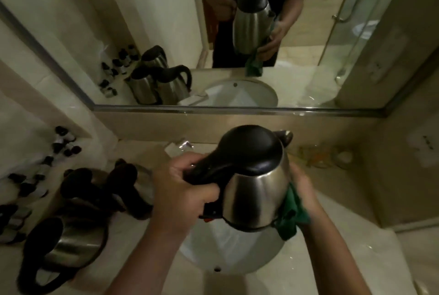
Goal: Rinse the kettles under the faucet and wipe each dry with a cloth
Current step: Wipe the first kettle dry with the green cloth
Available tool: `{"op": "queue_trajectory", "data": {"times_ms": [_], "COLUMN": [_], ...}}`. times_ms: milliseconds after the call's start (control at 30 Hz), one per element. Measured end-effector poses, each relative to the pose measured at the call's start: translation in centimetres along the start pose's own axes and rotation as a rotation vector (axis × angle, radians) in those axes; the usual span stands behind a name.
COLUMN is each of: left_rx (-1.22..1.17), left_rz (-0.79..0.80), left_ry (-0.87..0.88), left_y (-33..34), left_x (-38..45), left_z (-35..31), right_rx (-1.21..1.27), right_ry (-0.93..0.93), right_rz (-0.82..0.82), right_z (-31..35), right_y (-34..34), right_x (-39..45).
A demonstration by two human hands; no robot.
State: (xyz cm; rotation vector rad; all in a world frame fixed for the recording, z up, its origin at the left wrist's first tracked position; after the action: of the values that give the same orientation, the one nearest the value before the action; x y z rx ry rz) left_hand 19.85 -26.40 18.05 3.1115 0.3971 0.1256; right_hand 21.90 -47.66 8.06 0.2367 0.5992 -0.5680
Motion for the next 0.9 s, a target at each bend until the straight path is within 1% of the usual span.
{"op": "queue_trajectory", "data": {"times_ms": [67,133,200,267,367,467,600,700,800,900], "left_rx": [0.043,0.081,0.121,0.142,0.163,0.178,0.177,0.17,0.256,0.355], "left_rz": [0.032,0.079,0.13,0.181,0.267,0.324,0.356,0.328,0.342,0.457], "left_ry": [-0.015,-0.02,-0.023,-0.06,-0.131,-0.122,-0.093,-0.112,-0.075,-0.07], "left_y": [3.6,6.9,9.9,12.8,16.9,20.2,23.2,23.9,24.8,27.2], "left_x": [-0.5,-1.1,-1.8,-2.3,-3.1,-3.4,-4.0,-5.1,-5.5,-5.3], "left_z": [2.4,5.2,8.0,10.8,14.8,18.0,21.3,23.2,24.6,25.2], "right_rx": [0.173,0.161,0.088,0.041,-0.074,-0.177,-0.295,-0.368,-0.413,-0.478], "right_ry": [-0.052,-0.099,-0.165,-0.158,-0.208,-0.244,-0.28,-0.299,-0.307,-0.259], "right_rz": [-0.074,-0.155,-0.3,-0.367,-0.429,-0.507,-0.568,-0.62,-0.655,-0.656], "right_z": [-1.2,-2.9,-4.7,-6.1,-7.3,-7.7,-7.7,-8.0,-8.9,-9.9], "right_y": [-2.4,-4.8,-7.3,-9.2,-11.7,-13.8,-16.0,-16.6,-16.8,-17.3], "right_x": [-0.6,-1.2,0.2,1.3,2.5,4.1,5.7,6.7,7.1,7.6]}}
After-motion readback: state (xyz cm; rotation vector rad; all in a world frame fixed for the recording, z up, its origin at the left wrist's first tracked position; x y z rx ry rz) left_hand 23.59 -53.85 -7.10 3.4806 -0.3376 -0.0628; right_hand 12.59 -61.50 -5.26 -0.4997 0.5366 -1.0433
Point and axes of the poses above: each hand's wrist, its own x-axis towards the middle knuckle, its own y-axis out of the palm, z = x × y, the point moved 4 cm from there along x, towards the middle knuckle, and after that the axes turned 12 degrees about -z, right-handed, at the moved point
